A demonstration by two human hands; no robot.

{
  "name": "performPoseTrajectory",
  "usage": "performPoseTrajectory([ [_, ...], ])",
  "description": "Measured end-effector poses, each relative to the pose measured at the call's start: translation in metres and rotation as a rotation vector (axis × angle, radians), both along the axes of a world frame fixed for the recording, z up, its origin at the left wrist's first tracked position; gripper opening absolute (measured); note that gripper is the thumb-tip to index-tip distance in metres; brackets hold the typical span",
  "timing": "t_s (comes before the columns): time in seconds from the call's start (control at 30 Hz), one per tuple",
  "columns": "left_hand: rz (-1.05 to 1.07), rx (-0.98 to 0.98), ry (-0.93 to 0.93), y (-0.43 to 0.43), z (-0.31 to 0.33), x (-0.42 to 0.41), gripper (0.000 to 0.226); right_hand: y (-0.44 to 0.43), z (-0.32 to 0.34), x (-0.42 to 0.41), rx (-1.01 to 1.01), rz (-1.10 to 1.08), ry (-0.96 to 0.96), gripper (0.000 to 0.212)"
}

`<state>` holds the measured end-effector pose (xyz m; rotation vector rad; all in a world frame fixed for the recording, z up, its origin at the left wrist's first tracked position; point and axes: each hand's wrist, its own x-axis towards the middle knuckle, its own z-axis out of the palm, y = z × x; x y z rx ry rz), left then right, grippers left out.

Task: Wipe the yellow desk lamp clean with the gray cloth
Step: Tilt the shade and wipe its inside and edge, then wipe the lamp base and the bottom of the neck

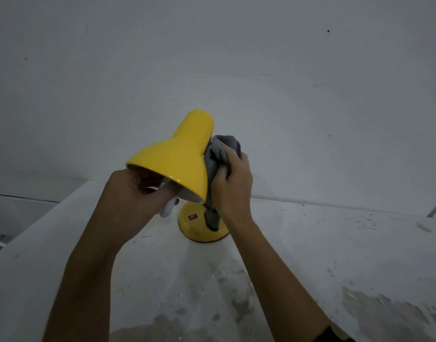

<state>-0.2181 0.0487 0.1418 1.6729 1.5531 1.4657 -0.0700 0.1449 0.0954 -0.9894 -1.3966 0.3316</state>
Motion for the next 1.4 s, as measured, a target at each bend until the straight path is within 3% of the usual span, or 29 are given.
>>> performPoseTrajectory([
  [0.07, -0.001, -0.004, 0.006, -0.001, -0.001, -0.001, 0.024, 0.004, -0.010, -0.004, 0.011, -0.044, -0.032, 0.043],
  [0.2, -0.098, -0.053, -0.032, -0.004, -0.004, -0.006, 0.037, 0.010, -0.038, 0.007, -0.214, -0.069, -0.096, 0.037],
  [0.4, -0.453, -0.464, -0.258, 0.000, -0.025, -0.039, 0.052, 0.013, -0.061, 0.027, -0.452, -0.051, -0.257, 0.021],
  [0.57, -0.164, -0.739, 0.059, 0.022, -0.066, -0.043, 0.035, 0.016, -0.063, 0.040, -0.555, 0.012, -0.377, 0.020],
  [0.7, 0.003, -0.644, 0.120, 0.049, -0.109, -0.015, 0.043, 0.016, -0.054, 0.046, -0.694, 0.081, -0.490, 0.026],
  [0.8, 0.027, -0.470, 0.246, 0.056, -0.128, 0.002, 0.033, 0.014, -0.049, 0.052, -0.726, 0.132, -0.504, 0.033],
  [0.9, 0.057, -0.444, 0.156, 0.055, -0.124, 0.007, 0.011, 0.010, -0.048, 0.059, -0.725, 0.169, -0.454, 0.034],
  [1.03, 0.104, -0.428, 0.124, 0.057, -0.124, 0.010, 0.035, 0.004, -0.048, 0.066, -0.720, 0.208, -0.377, 0.028],
  [1.13, 0.134, -0.420, 0.130, 0.057, -0.126, 0.012, 0.040, 0.005, -0.051, 0.071, -0.761, 0.237, -0.346, 0.025],
  [1.23, 0.151, -0.396, 0.126, 0.056, -0.128, 0.012, 0.038, 0.008, -0.055, 0.083, -0.817, 0.283, -0.199, 0.028],
  [1.33, 0.127, -0.400, 0.127, 0.057, -0.132, 0.008, 0.037, 0.008, -0.059, 0.093, -0.812, 0.166, -0.054, 0.033],
  [1.4, 0.122, -0.400, 0.110, 0.058, -0.133, 0.008, 0.036, 0.009, -0.063, 0.097, -0.767, 0.063, -0.075, 0.032],
])
